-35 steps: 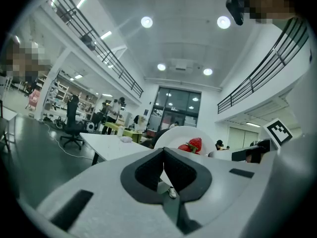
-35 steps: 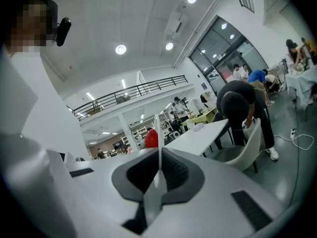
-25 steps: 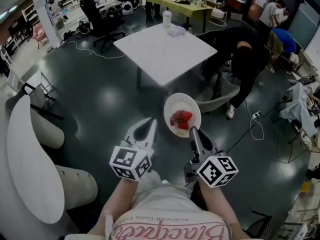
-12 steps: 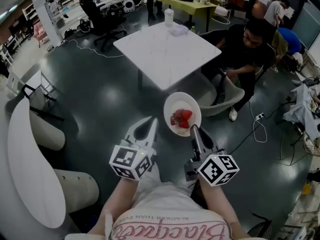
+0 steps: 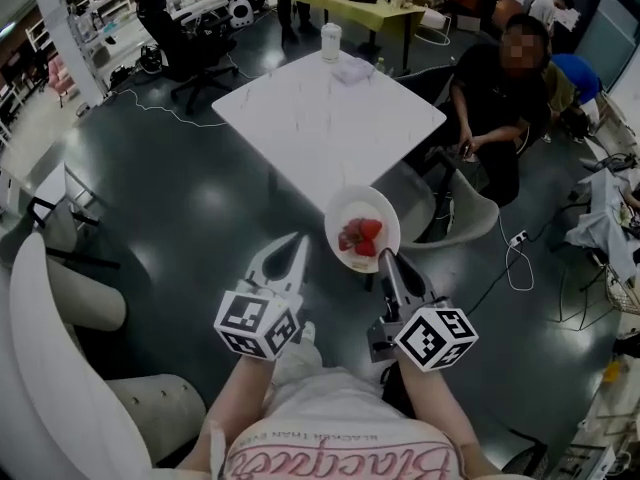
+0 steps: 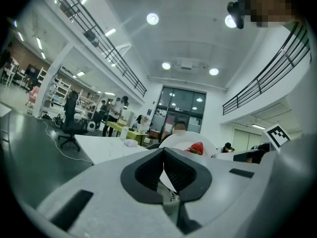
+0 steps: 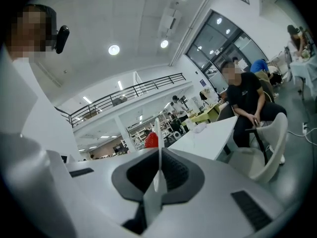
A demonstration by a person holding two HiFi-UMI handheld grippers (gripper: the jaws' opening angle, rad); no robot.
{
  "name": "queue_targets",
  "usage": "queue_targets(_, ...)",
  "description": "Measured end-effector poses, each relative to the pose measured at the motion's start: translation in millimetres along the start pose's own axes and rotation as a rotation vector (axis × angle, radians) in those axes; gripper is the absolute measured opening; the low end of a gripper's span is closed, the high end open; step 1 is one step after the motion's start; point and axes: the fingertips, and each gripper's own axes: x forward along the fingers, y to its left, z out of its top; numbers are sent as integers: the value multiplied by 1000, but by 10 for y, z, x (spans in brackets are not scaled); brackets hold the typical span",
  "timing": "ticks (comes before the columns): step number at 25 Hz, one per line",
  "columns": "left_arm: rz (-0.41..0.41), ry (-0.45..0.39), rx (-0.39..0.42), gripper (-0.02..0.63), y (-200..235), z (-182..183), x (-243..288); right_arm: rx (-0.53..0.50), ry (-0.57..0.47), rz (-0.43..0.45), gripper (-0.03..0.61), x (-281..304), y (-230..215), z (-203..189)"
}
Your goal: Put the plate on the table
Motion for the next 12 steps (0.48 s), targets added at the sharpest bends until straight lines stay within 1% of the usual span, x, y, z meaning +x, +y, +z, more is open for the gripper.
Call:
queue_targets(3,-19,3,6,5,295,103,280,-1,0,-13,8,412,-45,54)
queue_targets(8,-41,19,-15,5,807,190,718,-1,-1,-42,8,1031,-117,100)
queue_targets(12,-61,30,-21,5,1132,260,983,-7,2,-61,9,1437,-146,131)
